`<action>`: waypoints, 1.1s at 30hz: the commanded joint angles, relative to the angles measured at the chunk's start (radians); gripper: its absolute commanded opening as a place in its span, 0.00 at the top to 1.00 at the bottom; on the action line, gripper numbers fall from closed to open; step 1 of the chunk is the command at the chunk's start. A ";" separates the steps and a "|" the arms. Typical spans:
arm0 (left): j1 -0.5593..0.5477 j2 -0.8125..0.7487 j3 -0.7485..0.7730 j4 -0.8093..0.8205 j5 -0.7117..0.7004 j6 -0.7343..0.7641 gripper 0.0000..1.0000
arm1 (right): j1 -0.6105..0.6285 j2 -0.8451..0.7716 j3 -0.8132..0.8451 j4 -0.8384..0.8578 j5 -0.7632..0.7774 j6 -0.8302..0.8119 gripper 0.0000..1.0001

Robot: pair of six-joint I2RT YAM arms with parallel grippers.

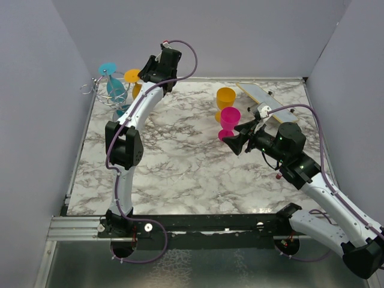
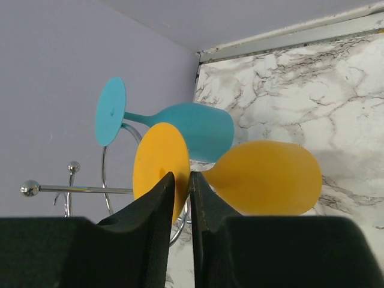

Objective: Take the wine glass off the wine glass rack

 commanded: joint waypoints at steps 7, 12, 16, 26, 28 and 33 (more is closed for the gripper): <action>-0.003 -0.071 0.038 -0.003 -0.002 -0.016 0.95 | 0.005 0.010 0.008 0.032 -0.016 0.004 0.33; -0.005 -0.054 0.053 -0.004 -0.015 -0.016 1.00 | 0.005 0.003 0.008 0.029 -0.008 0.002 0.33; -0.014 -0.045 0.069 -0.006 -0.017 -0.010 1.00 | 0.005 0.001 0.005 0.031 -0.005 0.002 0.33; -0.034 -0.011 0.113 -0.007 -0.028 0.006 1.00 | 0.005 0.000 0.000 0.032 -0.006 0.004 0.33; -0.039 -0.007 0.122 -0.007 -0.028 0.010 1.00 | 0.005 -0.001 0.001 0.031 -0.006 0.003 0.33; -0.059 -0.021 0.132 -0.010 -0.018 0.000 1.00 | 0.005 -0.004 0.003 0.027 -0.004 0.004 0.33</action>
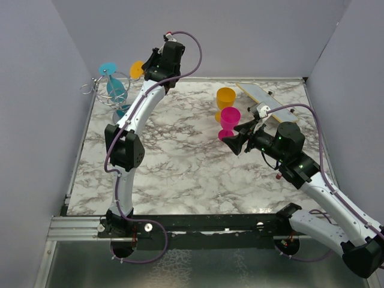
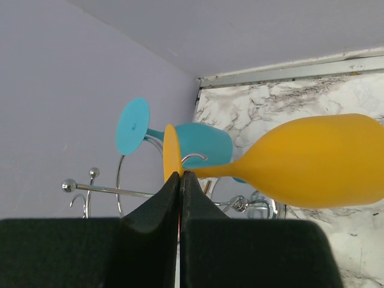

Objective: Take the wine glass off the wine glass rack

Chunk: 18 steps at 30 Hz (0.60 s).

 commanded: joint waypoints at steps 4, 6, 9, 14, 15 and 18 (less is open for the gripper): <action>-0.040 -0.046 0.055 -0.036 0.053 -0.064 1.00 | 0.005 -0.005 0.015 0.026 -0.006 0.004 0.33; -0.044 -0.079 0.063 -0.060 0.109 -0.117 1.00 | 0.005 -0.001 0.030 0.012 -0.009 0.001 0.33; -0.046 -0.140 0.063 -0.088 0.213 -0.208 1.00 | 0.005 -0.008 0.036 0.000 -0.007 0.002 0.33; -0.045 -0.287 0.006 -0.107 0.358 -0.356 1.00 | 0.006 -0.025 0.043 -0.010 -0.015 0.016 0.33; -0.046 -0.321 -0.017 -0.107 0.380 -0.388 1.00 | 0.005 -0.028 0.047 -0.014 -0.018 0.018 0.32; -0.045 -0.425 -0.091 -0.106 0.434 -0.468 1.00 | 0.005 -0.034 0.058 -0.022 -0.029 0.027 0.33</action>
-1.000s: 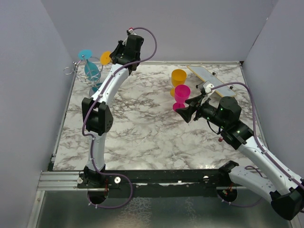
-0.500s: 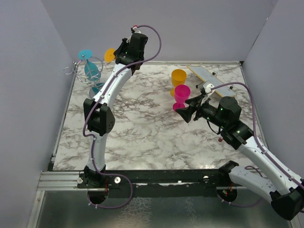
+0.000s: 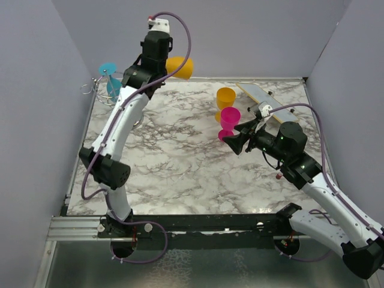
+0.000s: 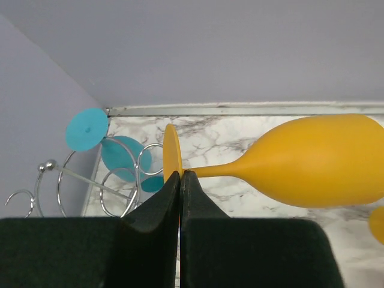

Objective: Take the wine glass off the wine glass rack

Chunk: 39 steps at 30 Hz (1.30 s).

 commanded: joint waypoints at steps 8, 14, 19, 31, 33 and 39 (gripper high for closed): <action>0.009 -0.470 -0.289 0.068 0.287 -0.370 1.00 | 0.005 -0.054 0.060 -0.016 -0.068 0.072 0.33; 0.010 -0.691 -0.547 0.235 0.444 -0.540 1.00 | 0.005 -0.080 0.061 -0.017 -0.095 0.112 0.32; 0.010 -0.818 -0.752 0.383 0.604 -0.678 1.00 | 0.005 -0.113 0.072 -0.025 -0.090 0.130 0.32; 0.010 -0.975 -1.000 0.433 0.762 -0.766 1.00 | 0.005 -0.166 0.159 0.021 -0.036 0.286 0.19; 0.010 -0.991 -1.025 0.419 0.769 -0.769 1.00 | 0.005 -0.144 0.194 0.034 -0.080 0.326 0.19; 0.011 -1.021 -1.089 0.391 0.748 -0.761 1.00 | 0.005 -0.061 0.249 0.117 -0.233 0.372 0.18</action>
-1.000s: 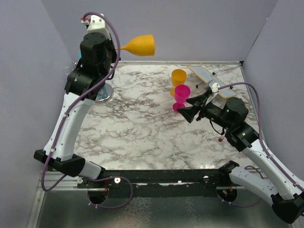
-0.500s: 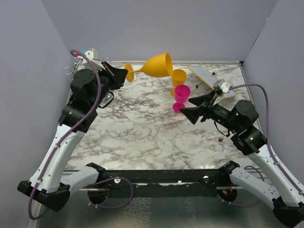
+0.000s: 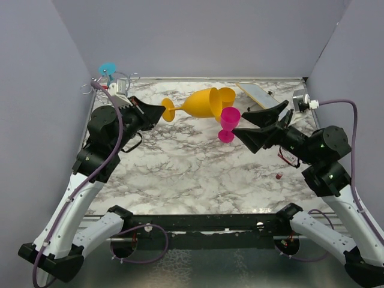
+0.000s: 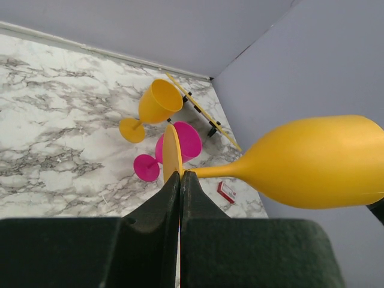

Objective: Take the wine glass off the wine glass rack

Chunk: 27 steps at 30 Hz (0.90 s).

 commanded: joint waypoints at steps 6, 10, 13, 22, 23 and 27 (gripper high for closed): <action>0.002 -0.033 -0.109 0.018 0.030 -0.035 1.00 | 0.005 0.226 0.081 0.167 -0.344 0.119 0.19; 0.003 -0.037 -0.149 0.020 0.042 -0.054 1.00 | 0.005 0.303 0.054 0.259 -0.404 0.191 0.23; 0.003 -0.039 -0.172 0.020 0.048 -0.058 1.00 | 0.005 0.355 0.042 0.270 -0.406 0.201 0.32; 0.003 -0.036 -0.202 0.013 0.075 -0.057 1.00 | 0.007 0.398 -0.019 0.272 -0.369 0.181 0.71; 0.003 -0.034 -0.205 0.014 0.078 -0.055 1.00 | 0.006 0.398 -0.022 0.262 -0.361 0.173 0.76; 0.003 -0.030 -0.208 0.017 0.098 -0.040 1.00 | 0.006 0.390 -0.025 0.210 -0.326 0.133 0.96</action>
